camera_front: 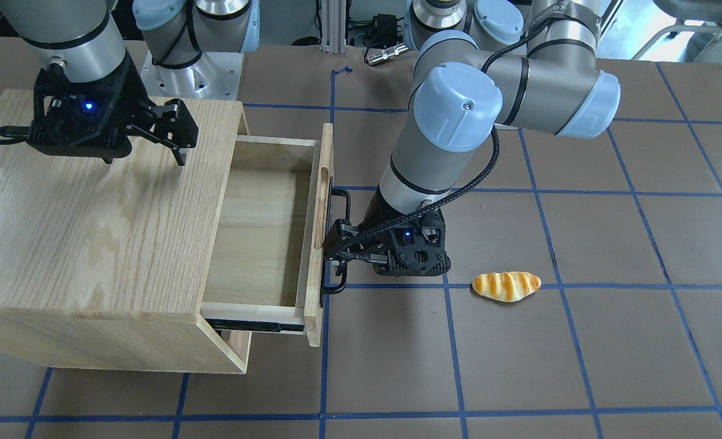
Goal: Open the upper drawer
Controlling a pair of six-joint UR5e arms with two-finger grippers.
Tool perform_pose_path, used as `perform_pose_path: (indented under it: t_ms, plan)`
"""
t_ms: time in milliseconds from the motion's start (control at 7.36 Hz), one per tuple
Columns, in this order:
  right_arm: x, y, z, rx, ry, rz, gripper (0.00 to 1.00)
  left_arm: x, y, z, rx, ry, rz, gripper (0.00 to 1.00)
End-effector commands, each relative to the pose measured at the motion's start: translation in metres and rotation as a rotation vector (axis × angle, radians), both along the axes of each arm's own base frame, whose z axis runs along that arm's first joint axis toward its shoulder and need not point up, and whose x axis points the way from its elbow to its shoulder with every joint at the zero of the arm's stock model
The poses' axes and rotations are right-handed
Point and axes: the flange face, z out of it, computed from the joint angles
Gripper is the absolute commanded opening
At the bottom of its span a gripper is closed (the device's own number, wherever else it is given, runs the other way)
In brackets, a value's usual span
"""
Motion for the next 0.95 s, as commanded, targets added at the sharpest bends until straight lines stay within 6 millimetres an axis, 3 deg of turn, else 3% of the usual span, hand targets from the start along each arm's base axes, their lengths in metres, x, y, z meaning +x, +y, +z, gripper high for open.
perform_pose_path:
  t_ms: [0,272,543,815]
  plan:
    - [0.0,0.0,0.0,0.0,0.0,0.001,1.0,0.0,0.005,0.006,0.01,-0.001,0.002,1.0]
    - [0.0,0.0,0.0,0.0,0.0,0.001,1.0,0.001,0.021,0.03,0.035,-0.001,0.009,1.0]
    - [0.0,0.0,0.0,0.0,0.0,-0.001,1.0,0.01,0.04,0.076,0.072,-0.019,0.002,1.0]
    - [0.0,0.0,0.0,0.0,0.0,-0.001,1.0,0.056,0.047,0.115,0.068,-0.129,-0.058,1.0]
